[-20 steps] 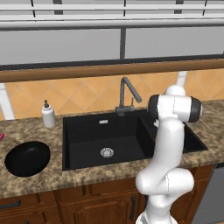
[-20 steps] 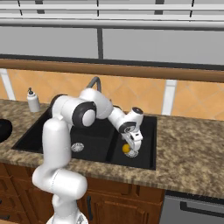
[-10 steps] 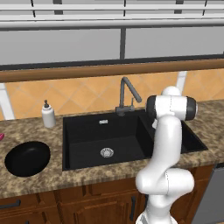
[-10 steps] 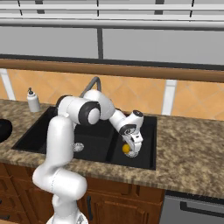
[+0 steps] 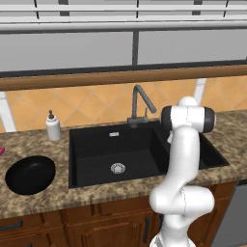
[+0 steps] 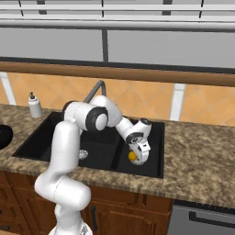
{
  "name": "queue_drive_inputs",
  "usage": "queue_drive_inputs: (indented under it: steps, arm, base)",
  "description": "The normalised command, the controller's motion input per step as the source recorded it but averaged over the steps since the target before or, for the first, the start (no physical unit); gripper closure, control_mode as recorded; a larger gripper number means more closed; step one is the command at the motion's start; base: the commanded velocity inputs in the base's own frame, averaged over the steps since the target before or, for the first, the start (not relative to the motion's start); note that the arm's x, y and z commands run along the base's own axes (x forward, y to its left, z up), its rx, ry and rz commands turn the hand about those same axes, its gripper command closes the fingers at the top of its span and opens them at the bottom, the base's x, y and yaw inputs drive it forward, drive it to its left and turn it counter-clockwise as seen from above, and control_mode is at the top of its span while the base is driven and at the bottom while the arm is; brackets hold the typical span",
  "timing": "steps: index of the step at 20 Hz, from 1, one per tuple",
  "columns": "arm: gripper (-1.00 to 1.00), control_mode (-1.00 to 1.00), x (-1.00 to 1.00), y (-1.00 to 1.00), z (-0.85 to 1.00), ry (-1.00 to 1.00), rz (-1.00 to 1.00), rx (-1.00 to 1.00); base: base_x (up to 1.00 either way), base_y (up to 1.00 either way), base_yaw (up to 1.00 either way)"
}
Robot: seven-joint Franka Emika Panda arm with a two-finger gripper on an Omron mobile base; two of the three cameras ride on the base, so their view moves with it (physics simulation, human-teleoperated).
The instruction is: Pick the lemon from the sink and place it in the bowl. Then pick the bowl and place it in the microwave. Then close the microwave door and press the start button.
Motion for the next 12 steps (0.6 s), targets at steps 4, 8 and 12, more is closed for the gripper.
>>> queue_drive_inputs:
  steps: [4, 8, 12]
  arm:
    - [-1.00, -1.00, 0.10, 0.00, -0.13, 0.00, -0.02, 0.00]
    - [-1.00, -1.00, 0.16, 0.05, -0.12, 0.00, -0.01, 0.00]
    - [1.00, -1.00, 0.09, 0.22, -0.21, 0.00, -0.01, 0.00]
  base:
    - [0.00, 0.00, 0.00]
    - [0.00, 0.00, 0.00]
    - [0.00, 0.00, 0.00]
